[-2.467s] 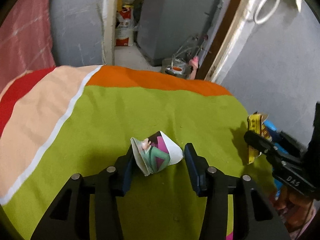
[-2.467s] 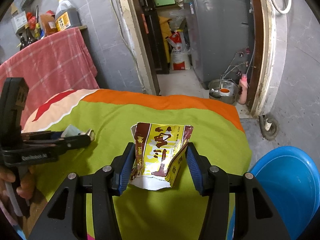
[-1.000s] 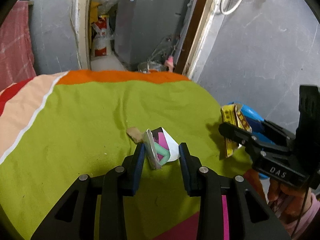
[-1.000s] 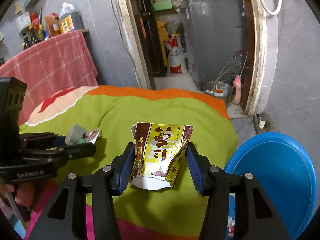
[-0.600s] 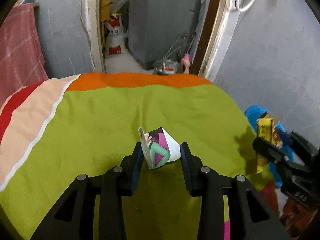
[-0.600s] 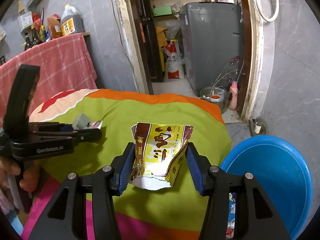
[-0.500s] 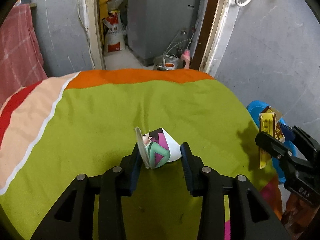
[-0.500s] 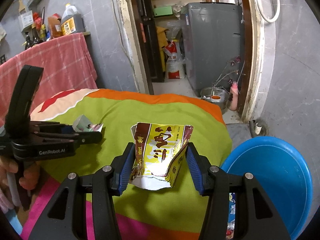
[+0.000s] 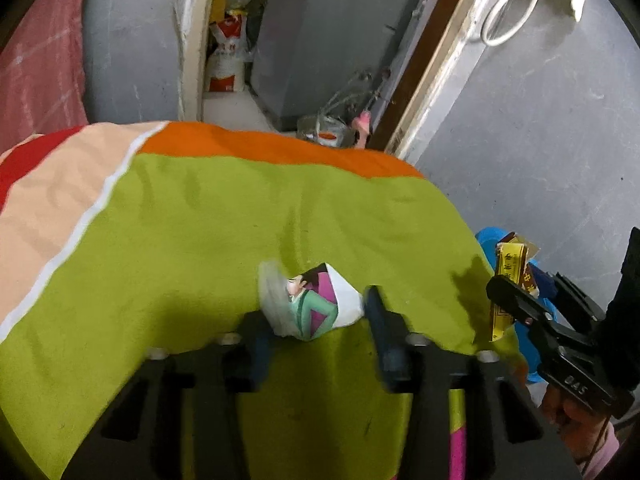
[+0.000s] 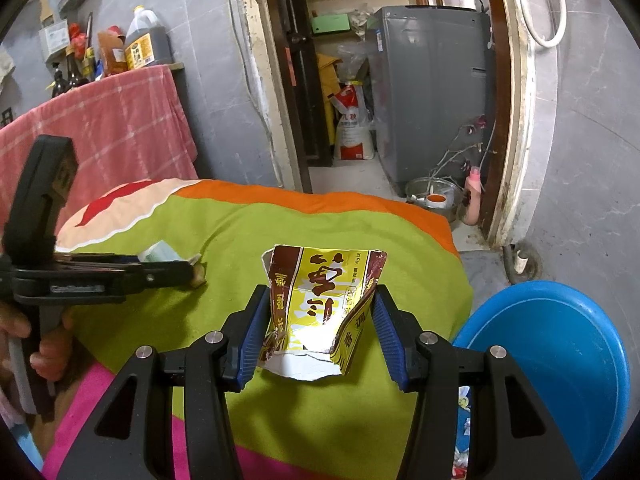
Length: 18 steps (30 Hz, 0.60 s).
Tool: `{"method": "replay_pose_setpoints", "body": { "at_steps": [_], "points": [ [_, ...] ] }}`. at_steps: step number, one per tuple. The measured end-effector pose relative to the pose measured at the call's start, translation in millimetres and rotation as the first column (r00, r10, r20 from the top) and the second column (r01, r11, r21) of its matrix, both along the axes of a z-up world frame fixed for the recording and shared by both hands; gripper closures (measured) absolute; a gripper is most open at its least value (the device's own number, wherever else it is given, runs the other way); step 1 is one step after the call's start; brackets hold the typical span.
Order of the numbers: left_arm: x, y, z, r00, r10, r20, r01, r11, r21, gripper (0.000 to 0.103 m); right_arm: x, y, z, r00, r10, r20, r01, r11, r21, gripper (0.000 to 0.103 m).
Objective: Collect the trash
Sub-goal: 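Hold the paper cup and yellow wrapper while lifting both above the blanket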
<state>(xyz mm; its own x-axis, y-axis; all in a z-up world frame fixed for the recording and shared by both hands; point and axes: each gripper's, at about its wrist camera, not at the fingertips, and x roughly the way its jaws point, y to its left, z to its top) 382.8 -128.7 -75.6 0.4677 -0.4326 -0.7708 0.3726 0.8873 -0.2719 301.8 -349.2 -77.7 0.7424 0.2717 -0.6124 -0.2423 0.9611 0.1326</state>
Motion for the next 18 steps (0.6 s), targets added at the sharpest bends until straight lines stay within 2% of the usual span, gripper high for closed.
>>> {"method": "replay_pose_setpoints", "body": {
  "at_steps": [6, 15, 18],
  "points": [
    [-8.2, -19.5, -2.8, 0.998, -0.059, 0.026, 0.057, 0.994, 0.088, 0.072, -3.2, -4.8, 0.2, 1.000, -0.016, 0.006, 0.016, 1.000, 0.004, 0.054],
    [-27.0, -42.0, -14.4, 0.993, -0.091, 0.071, 0.069, 0.961, 0.267, 0.073, -11.2, -20.4, -1.7, 0.999, -0.053, 0.013, 0.053, 0.998, 0.021, 0.054],
    [-31.2, -44.4, -17.5, 0.992, -0.101, 0.076, 0.080, 0.966, 0.245, 0.074, -13.9, -25.2, -0.7, 0.998, -0.065, 0.016, 0.064, 0.998, 0.027, 0.054]
  ]
}}
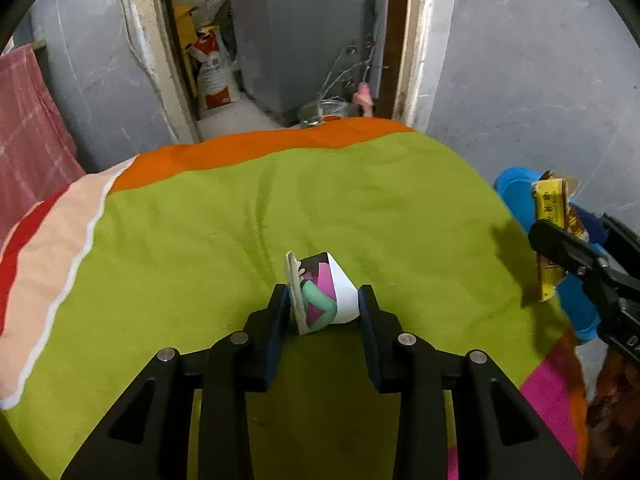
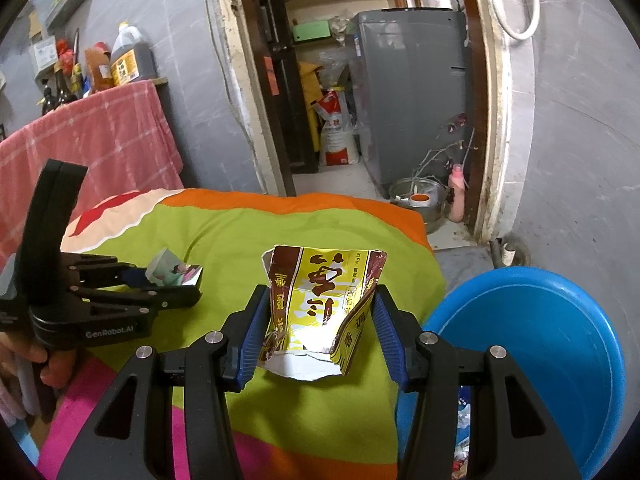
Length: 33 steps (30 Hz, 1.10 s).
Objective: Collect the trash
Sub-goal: 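Hold the paper cup and yellow wrapper while lifting both above the blanket, then carry the paper cup and yellow wrapper over the basin and release both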
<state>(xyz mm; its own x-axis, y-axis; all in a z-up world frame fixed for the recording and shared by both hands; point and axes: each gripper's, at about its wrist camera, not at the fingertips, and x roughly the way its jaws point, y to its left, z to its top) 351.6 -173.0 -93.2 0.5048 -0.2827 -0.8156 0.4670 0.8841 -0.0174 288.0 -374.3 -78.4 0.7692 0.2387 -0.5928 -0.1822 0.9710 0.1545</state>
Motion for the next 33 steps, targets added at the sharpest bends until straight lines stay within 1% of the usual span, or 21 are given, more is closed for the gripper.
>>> {"method": "replay_pose_setpoints", "body": {
  "at_steps": [1, 3, 5, 6, 7, 11, 14, 17, 20, 23, 28, 33],
  "points": [
    [-1.6, -1.6, -1.3, 1.000, -0.004, -0.005, 0.004, 1.000, -0.015, 0.074, -1.4, -2.1, 0.2, 1.000, -0.004, 0.001, 0.004, 1.000, 0.003, 0.054],
    [-4.6, -7.8, -2.4, 1.000, -0.027, -0.005, 0.027, 1.000, -0.016, 0.074, -4.3, -6.1, 0.8, 1.000, -0.012, 0.000, 0.012, 1.000, 0.008, 0.054],
    [-8.6, -14.2, -3.0, 0.998, -0.057, -0.029, 0.056, 0.996, -0.063, 0.075, -7.3, -10.7, 1.5, 1.000, -0.018, 0.001, 0.018, 1.000, 0.007, 0.054],
    [-10.8, -17.8, -3.6, 0.998, -0.063, -0.030, 0.060, 0.996, -0.066, 0.075, -10.0, -13.7, 2.5, 1.000, -0.024, 0.002, 0.024, 1.000, 0.006, 0.054],
    [-13.2, -21.1, -3.6, 0.998, -0.066, -0.023, 0.064, 0.996, -0.065, 0.075, -12.1, -16.3, 3.2, 1.000, -0.029, 0.004, 0.029, 1.000, 0.007, 0.054],
    [-19.9, -21.6, 1.9, 0.997, -0.072, -0.028, 0.067, 0.988, -0.136, 0.075, -22.1, -28.5, 8.0, 0.998, -0.056, 0.012, 0.056, 0.998, -0.003, 0.054],
    [-24.0, -24.6, 8.0, 0.997, -0.068, -0.023, 0.063, 0.984, -0.169, 0.075, -29.6, -37.5, 9.8, 0.997, -0.075, 0.021, 0.075, 0.997, -0.007, 0.054],
    [-29.6, -29.2, 18.5, 0.998, -0.056, 0.013, 0.057, 0.976, -0.211, 0.075, -39.6, -45.1, 14.3, 0.994, -0.094, 0.050, 0.095, 0.995, -0.009, 0.054],
    [-36.1, -38.9, 33.0, 0.997, -0.040, 0.061, 0.054, 0.963, -0.264, 0.075, -50.6, -51.8, 23.1, 0.989, -0.116, 0.093, 0.118, 0.993, -0.017, 0.054],
    [-41.3, -47.9, 48.6, 0.995, -0.032, 0.092, 0.060, 0.948, -0.314, 0.075, -60.2, -57.9, 34.6, 0.981, -0.140, 0.137, 0.145, 0.989, -0.022, 0.054],
    [-57.1, -76.6, 71.9, 0.983, -0.043, 0.177, 0.107, 0.925, -0.365, 0.075, -74.8, -71.0, 52.0, 0.961, -0.185, 0.206, 0.196, 0.980, -0.032, 0.054],
    [-73.5, -107.3, 91.0, 0.966, -0.043, 0.256, 0.147, 0.902, -0.405, 0.074, -91.5, -91.2, 70.1, 0.933, -0.227, 0.278, 0.253, 0.966, -0.058, 0.054]
  ]
}}
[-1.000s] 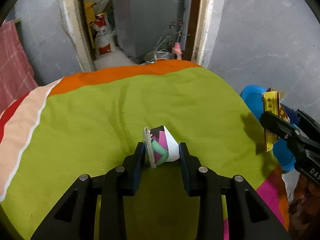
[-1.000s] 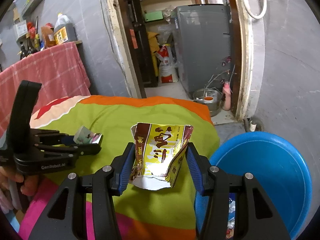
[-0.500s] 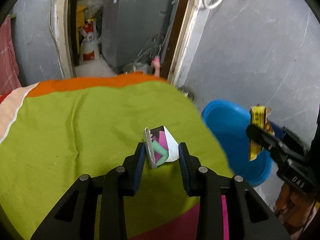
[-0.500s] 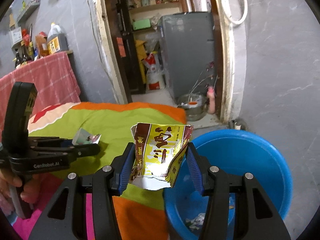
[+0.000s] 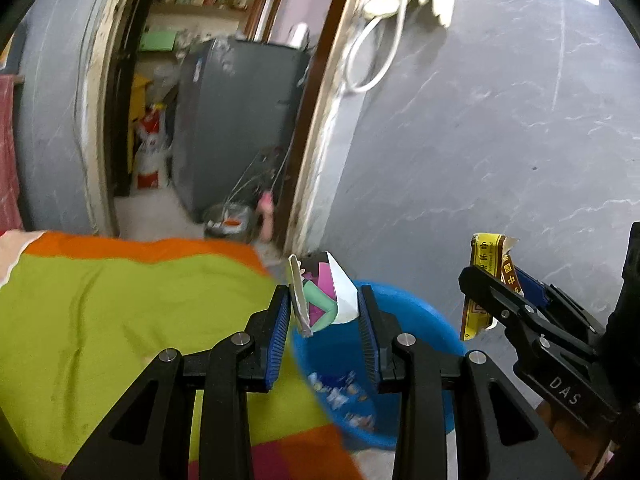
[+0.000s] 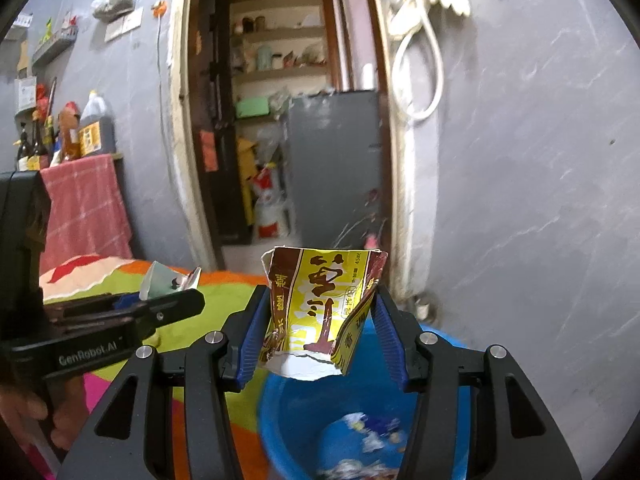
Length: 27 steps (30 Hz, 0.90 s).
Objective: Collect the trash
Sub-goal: 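Carry the paper cup and yellow wrapper over the basin and release both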
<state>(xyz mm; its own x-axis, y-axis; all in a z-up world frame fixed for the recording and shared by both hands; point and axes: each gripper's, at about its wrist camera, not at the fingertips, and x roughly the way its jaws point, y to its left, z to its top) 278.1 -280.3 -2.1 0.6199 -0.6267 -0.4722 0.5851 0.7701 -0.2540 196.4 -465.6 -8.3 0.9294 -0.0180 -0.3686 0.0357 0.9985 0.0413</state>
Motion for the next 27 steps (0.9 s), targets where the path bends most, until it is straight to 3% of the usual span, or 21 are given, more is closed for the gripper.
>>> {"method": "replay_pose_setpoints", "body": {
  "at_steps": [5, 11, 21, 27],
  "points": [
    [0.8, -27.3, 13.0, 1.000, -0.010, 0.014, 0.011, 0.999, -0.051, 0.074, -7.9, -26.2, 14.0, 0.998, -0.049, 0.036, 0.050, 0.998, -0.043, 0.053],
    [9.9, -48.1, 11.0, 0.999, -0.025, -0.022, 0.024, 0.999, -0.033, 0.073, 1.0, -44.2, 13.1, 0.997, -0.070, 0.015, 0.071, 0.997, -0.026, 0.053],
    [24.1, -43.6, -8.4, 0.995, 0.011, -0.094, -0.014, 0.999, -0.038, 0.069, 11.4, -55.2, -2.6, 0.996, -0.086, -0.009, 0.086, 0.996, 0.023, 0.046],
    [21.7, -44.8, -4.5, 0.997, 0.004, -0.079, -0.008, 0.999, -0.052, 0.058, 4.6, -57.4, 2.1, 0.995, -0.097, 0.010, 0.097, 0.995, 0.029, 0.043]
  ]
}}
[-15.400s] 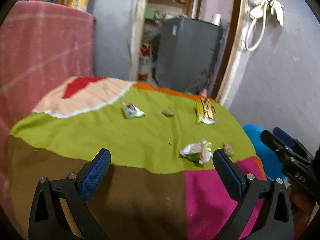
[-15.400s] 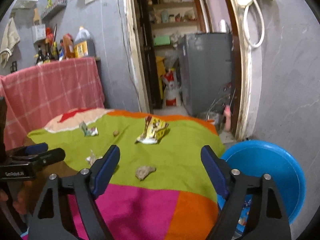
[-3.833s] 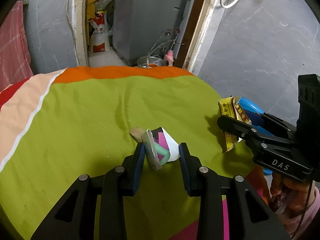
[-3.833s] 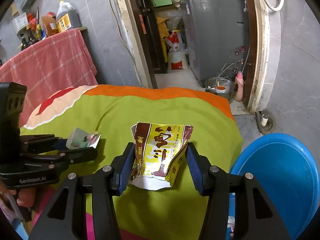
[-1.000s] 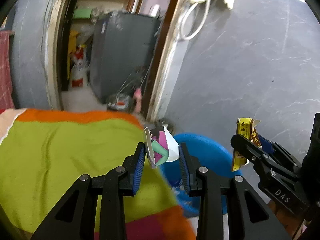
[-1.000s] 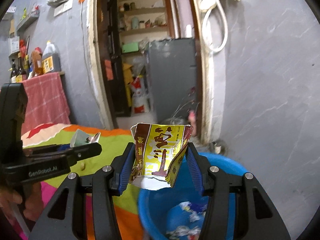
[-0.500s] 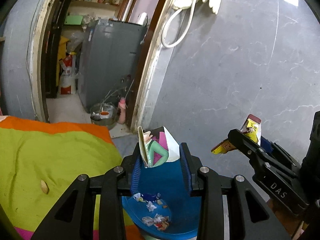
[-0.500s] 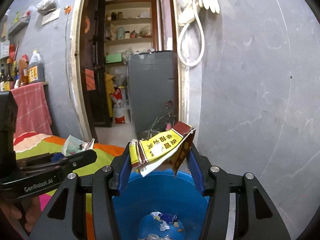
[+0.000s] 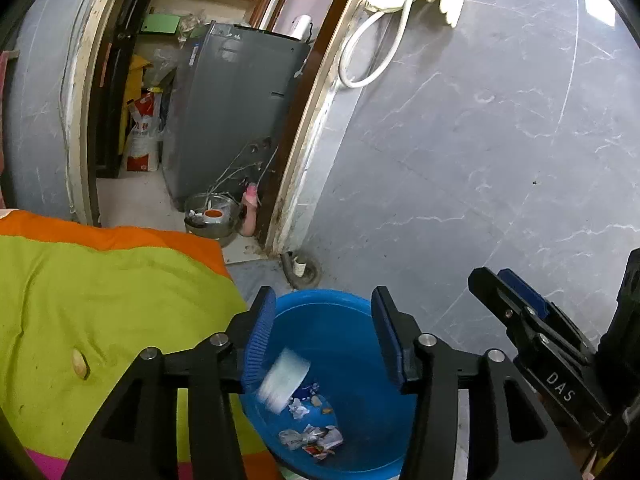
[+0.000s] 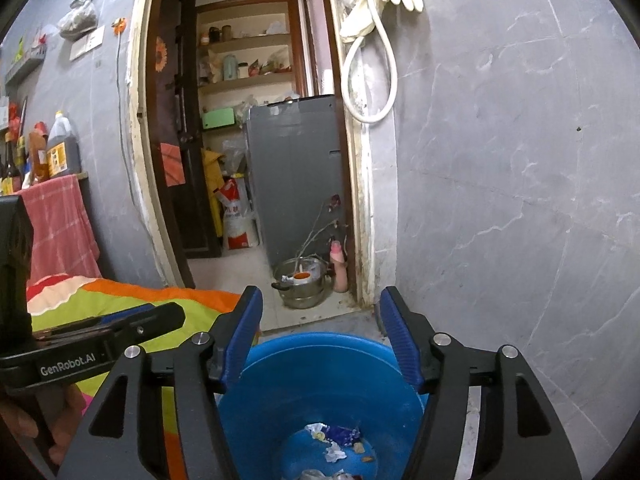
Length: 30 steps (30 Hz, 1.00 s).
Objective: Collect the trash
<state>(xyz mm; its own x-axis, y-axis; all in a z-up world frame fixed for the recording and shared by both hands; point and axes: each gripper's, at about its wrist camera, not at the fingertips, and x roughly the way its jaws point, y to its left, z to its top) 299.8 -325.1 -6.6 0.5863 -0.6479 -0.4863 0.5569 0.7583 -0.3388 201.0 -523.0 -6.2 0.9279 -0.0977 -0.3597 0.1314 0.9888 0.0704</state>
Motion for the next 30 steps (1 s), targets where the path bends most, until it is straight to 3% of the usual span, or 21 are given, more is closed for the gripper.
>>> {"method": "replay_pose_setpoints", "body": {
  "at_steps": [3, 9, 11, 17, 19, 30],
  "points": [
    [-3.5, 0.1, 3.1, 1.000, -0.001, 0.003, 0.001, 1.000, 0.001, 0.056, -7.4, -3.4, 2.5, 1.000, -0.012, 0.009, 0.012, 1.000, 0.011, 0.039],
    [-16.7, 5.1, 16.2, 0.999, 0.017, 0.044, -0.017, 1.000, -0.005, 0.041, -23.5, -6.5, 13.4, 0.999, -0.031, 0.037, 0.030, 0.999, 0.020, 0.026],
    [-22.1, 8.3, 22.1, 0.998, 0.029, 0.057, -0.028, 1.000, -0.008, 0.030, -30.7, -6.2, 19.1, 0.998, -0.038, 0.049, 0.037, 0.999, 0.019, 0.021],
    [-44.7, 22.2, 44.5, 0.988, 0.073, 0.135, -0.071, 0.997, -0.013, 0.010, -52.0, -3.6, 36.1, 0.994, -0.057, 0.089, 0.055, 0.998, 0.027, 0.006],
    [-53.3, 27.8, 51.4, 0.983, 0.085, 0.160, -0.084, 0.996, -0.014, 0.008, -60.0, -1.3, 41.7, 0.993, -0.063, 0.103, 0.061, 0.998, 0.025, 0.000],
    [-80.1, 54.7, 67.9, 0.968, 0.134, 0.213, -0.137, 0.991, -0.001, 0.005, -88.1, 13.6, 59.3, 0.986, -0.076, 0.150, 0.075, 0.997, 0.011, 0.000]
  ]
}}
